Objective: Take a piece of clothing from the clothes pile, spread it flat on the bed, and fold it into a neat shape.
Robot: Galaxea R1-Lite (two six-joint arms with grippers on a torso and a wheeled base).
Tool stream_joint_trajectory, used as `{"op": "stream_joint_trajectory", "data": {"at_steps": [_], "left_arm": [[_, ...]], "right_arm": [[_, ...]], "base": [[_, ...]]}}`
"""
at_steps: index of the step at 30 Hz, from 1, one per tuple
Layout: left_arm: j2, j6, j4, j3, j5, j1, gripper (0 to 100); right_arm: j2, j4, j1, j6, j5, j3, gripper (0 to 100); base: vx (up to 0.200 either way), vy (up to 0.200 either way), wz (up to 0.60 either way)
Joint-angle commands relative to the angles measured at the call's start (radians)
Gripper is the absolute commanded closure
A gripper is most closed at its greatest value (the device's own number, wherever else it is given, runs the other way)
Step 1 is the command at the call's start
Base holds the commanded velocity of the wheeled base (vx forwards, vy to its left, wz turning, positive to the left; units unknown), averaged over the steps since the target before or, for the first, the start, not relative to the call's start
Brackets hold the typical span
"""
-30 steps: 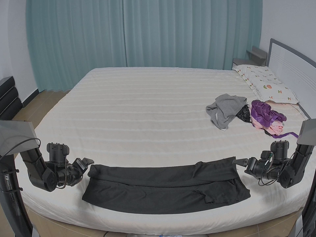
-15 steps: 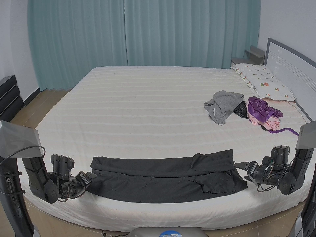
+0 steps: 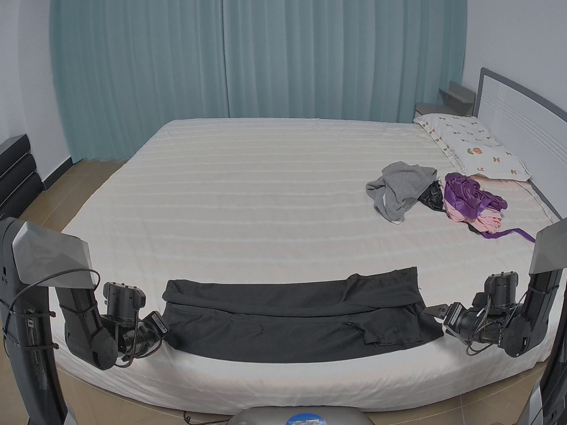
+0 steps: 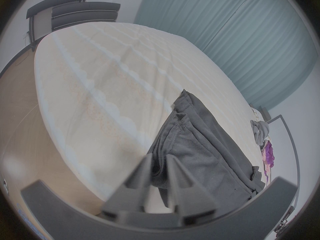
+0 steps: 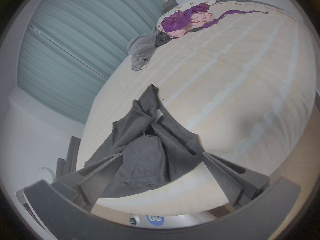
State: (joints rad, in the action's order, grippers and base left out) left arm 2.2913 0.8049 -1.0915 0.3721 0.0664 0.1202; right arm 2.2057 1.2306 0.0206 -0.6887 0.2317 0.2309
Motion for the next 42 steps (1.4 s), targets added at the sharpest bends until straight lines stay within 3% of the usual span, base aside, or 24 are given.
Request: {"op": "stream_joint_trajectory", "data": {"at_steps": [1, 5, 23, 24, 42], "left_arm": [[0.011, 0.002, -0.008, -0.013, 0.001, -0.002, 100], [0.011, 0.002, -0.008, -0.013, 0.001, -0.002, 100], [0.011, 0.004, -0.008, -0.013, 0.001, -0.004, 100], [0.011, 0.004, -0.008, -0.013, 0.001, -0.004, 100], [-0.090, 0.000, -0.002, -0.033, 0.001, -0.037, 100]], "right_arm": [[0.020, -0.020, 0.013, 0.009, -0.034, -0.005, 0], [0.032, -0.046, 0.028, 0.035, -0.072, -0.001, 0], [0.141, -0.016, 0.114, 0.035, -0.095, 0.059, 0], [0.144, -0.011, 0.116, 0.035, -0.098, 0.062, 100], [0.002, -0.005, 0.091, 0.011, -0.086, 0.007, 100]], "base": [[0.000, 0.000, 0.00], [0.000, 0.000, 0.00], [0.000, 0.000, 0.00], [0.000, 0.000, 0.00], [0.000, 0.000, 0.00]]}}
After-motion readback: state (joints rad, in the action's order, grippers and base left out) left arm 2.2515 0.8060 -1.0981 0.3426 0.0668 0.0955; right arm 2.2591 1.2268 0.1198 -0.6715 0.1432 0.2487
